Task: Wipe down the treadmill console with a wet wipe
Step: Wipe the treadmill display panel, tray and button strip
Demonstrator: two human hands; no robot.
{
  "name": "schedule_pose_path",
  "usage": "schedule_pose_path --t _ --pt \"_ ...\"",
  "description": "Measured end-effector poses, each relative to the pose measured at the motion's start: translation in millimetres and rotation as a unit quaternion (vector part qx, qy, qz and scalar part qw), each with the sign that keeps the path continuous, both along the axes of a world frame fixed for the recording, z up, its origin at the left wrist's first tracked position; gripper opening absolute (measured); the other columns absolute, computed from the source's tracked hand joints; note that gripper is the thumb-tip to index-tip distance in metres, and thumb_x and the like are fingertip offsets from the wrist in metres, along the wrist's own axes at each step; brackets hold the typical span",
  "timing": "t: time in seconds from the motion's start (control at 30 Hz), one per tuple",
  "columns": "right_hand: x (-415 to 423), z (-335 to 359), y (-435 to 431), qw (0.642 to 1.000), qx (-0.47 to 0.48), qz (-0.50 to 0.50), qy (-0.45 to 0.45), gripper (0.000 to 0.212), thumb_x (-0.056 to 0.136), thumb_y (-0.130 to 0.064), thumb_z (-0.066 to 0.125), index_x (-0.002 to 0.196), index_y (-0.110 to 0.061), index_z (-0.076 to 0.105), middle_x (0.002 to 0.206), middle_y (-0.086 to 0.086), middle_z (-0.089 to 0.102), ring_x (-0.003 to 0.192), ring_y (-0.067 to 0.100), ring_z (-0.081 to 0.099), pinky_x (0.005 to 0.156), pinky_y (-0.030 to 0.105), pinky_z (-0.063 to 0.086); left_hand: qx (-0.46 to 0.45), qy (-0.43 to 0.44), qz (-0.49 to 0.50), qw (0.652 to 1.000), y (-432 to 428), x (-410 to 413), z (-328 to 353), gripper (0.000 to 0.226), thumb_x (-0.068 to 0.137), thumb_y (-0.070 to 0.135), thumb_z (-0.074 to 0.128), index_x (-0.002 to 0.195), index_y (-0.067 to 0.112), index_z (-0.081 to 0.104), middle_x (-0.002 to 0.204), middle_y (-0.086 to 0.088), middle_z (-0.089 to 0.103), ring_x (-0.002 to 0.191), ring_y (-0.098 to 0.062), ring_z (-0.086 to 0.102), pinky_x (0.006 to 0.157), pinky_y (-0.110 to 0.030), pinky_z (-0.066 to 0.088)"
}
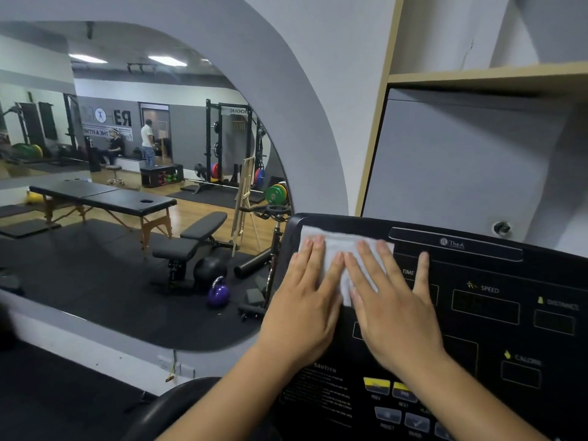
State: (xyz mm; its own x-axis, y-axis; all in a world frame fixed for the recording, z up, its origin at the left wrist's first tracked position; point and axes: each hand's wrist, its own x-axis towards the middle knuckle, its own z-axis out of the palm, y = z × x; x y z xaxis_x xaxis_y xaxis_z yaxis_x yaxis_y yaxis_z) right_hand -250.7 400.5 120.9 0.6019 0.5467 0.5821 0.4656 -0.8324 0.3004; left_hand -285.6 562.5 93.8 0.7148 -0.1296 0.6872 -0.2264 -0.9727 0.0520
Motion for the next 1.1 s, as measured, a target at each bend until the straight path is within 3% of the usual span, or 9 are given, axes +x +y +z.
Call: schedule_pose_path --t 0.07,0.17,0.33,0.57,0.67,0.77,0.9,1.03,1.1 --pt "-4.1 -6.4 -9.6 1.0 -0.018 0.005 0.006 0.057 0.095 -0.037 0.026 0.147 -0.018 0.036 0.158 0.005 0.028 0.147 0.027 0.019 0.109 0.073 0.009 0.025 0.004 0.008 1.0 2.2 -4.4 -11.3 0.062 0.102 0.041 0.025 0.156 0.014 0.011 0.163 -0.018 -0.001 0.151 -0.029 -0.009 0.122 -0.047 0.01" --pt "6.6 14.2 -1.4 0.999 -0.025 -0.019 -0.006 0.057 0.095 -0.038 0.025 0.148 -0.019 0.035 0.158 0.004 0.029 0.147 0.026 0.021 0.109 0.073 0.005 0.019 0.0 0.018 1.0 5.3 8.3 7.6 0.064 0.101 0.046 0.02 0.156 0.016 0.007 0.162 -0.017 -0.007 0.149 -0.028 -0.015 0.122 -0.043 -0.001" --pt "13.0 36.0 23.0 1.0 -0.01 -0.026 -0.002 0.058 0.099 -0.038 0.023 0.153 -0.022 0.012 0.163 0.003 0.007 0.15 0.027 0.003 0.111 0.07 -0.003 -0.042 0.012 0.026 0.999 8.9 18.8 38.9 0.067 0.098 0.05 0.012 0.155 0.016 0.006 0.162 -0.016 -0.01 0.149 -0.023 -0.019 0.121 -0.037 -0.009" --pt "-4.7 11.5 0.0 0.998 -0.054 0.02 0.004 0.056 0.092 -0.029 0.043 0.147 -0.018 0.038 0.157 0.004 0.03 0.146 0.023 0.024 0.109 0.072 0.011 -0.041 0.056 0.012 0.998 12.6 -18.3 -4.8 0.064 0.098 0.052 0.011 0.154 0.021 0.004 0.162 -0.009 -0.016 0.147 -0.019 -0.023 0.122 -0.037 -0.004" --pt "2.6 38.6 22.8 0.999 -0.046 -0.009 0.017 0.061 0.098 -0.035 0.03 0.154 -0.02 0.009 0.163 0.003 0.003 0.15 0.022 0.0 0.111 0.069 -0.004 -0.067 0.05 0.012 0.996 14.5 0.3 30.3 0.065 0.099 0.051 0.012 0.155 0.018 0.004 0.161 -0.013 -0.016 0.147 -0.022 -0.022 0.122 -0.036 -0.006" --pt "10.0 51.5 52.1 0.999 -0.045 -0.01 0.01 0.061 0.098 -0.032 0.017 0.153 -0.019 -0.007 0.163 0.001 -0.009 0.149 0.022 -0.013 0.112 0.066 -0.011 -0.136 0.047 -0.001 0.99 21.4 12.0 48.8 0.06 0.104 0.041 0.026 0.156 0.019 0.006 0.163 -0.013 -0.01 0.15 -0.021 -0.008 0.123 -0.037 0.007" --pt "3.5 21.6 55.9 0.996 -0.076 0.041 -0.01 0.062 0.094 -0.029 0.018 0.154 -0.015 0.011 0.163 0.005 0.007 0.15 0.022 0.0 0.113 0.066 -0.004 -0.194 0.073 0.014 0.978 28.2 -11.0 14.7 0.06 0.104 0.04 0.029 0.157 0.026 0.005 0.164 -0.005 -0.012 0.149 -0.021 0.017 0.109 -0.029 0.03" --pt "-1.9 -1.5 25.9 0.995 -0.069 0.065 -0.017 0.062 0.089 -0.031 0.027 0.147 -0.009 0.036 0.156 0.007 0.032 0.146 0.02 0.025 0.112 0.068 0.007 -0.124 0.072 0.004 0.99 21.1 -29.7 -13.8 0.067 0.097 0.049 0.012 0.156 0.019 0.007 0.161 -0.003 -0.017 0.148 -0.014 -0.019 0.122 -0.034 -0.003" --pt "-1.3 -1.7 15.0 0.996 -0.064 0.063 -0.025 0.062 0.088 -0.029 0.031 0.146 -0.01 0.037 0.156 0.007 0.032 0.145 0.019 0.026 0.111 0.068 0.009 -0.084 0.068 -0.007 0.994 14.3 -27.3 -5.4 0.069 0.095 0.048 0.008 0.155 0.016 0.015 0.163 -0.003 -0.005 0.149 -0.014 -0.016 0.121 -0.035 -0.007"
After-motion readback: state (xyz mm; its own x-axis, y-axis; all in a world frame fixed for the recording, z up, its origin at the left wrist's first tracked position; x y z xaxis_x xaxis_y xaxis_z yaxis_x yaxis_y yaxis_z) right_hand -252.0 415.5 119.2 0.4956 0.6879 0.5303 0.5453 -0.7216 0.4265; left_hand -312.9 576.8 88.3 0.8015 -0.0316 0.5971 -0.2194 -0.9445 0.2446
